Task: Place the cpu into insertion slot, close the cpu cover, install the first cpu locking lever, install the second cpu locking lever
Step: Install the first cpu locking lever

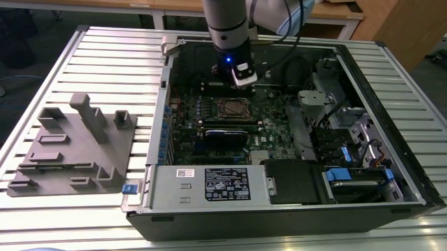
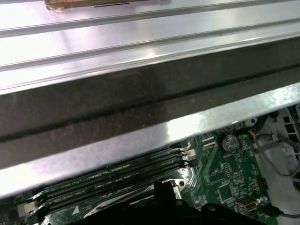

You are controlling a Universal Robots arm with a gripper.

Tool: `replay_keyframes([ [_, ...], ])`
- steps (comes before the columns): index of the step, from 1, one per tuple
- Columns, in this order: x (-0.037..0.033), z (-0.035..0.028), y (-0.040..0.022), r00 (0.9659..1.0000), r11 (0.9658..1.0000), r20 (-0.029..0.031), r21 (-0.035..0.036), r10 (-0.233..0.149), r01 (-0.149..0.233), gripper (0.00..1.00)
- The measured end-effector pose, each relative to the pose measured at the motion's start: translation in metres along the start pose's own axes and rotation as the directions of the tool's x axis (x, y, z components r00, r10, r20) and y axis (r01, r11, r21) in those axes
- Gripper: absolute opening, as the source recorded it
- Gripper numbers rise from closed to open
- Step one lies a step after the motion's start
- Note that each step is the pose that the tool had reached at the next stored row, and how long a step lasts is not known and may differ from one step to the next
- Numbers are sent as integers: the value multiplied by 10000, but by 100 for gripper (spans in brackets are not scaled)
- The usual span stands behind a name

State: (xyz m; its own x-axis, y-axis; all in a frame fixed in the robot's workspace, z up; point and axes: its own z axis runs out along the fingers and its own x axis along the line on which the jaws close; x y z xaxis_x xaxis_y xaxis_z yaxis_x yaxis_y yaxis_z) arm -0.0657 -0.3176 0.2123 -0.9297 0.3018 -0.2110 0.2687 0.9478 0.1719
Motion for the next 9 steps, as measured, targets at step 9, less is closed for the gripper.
replay_keyframes([
  [9,-22,15,5,9880,9986,-1532,524,201,-121,11],
])
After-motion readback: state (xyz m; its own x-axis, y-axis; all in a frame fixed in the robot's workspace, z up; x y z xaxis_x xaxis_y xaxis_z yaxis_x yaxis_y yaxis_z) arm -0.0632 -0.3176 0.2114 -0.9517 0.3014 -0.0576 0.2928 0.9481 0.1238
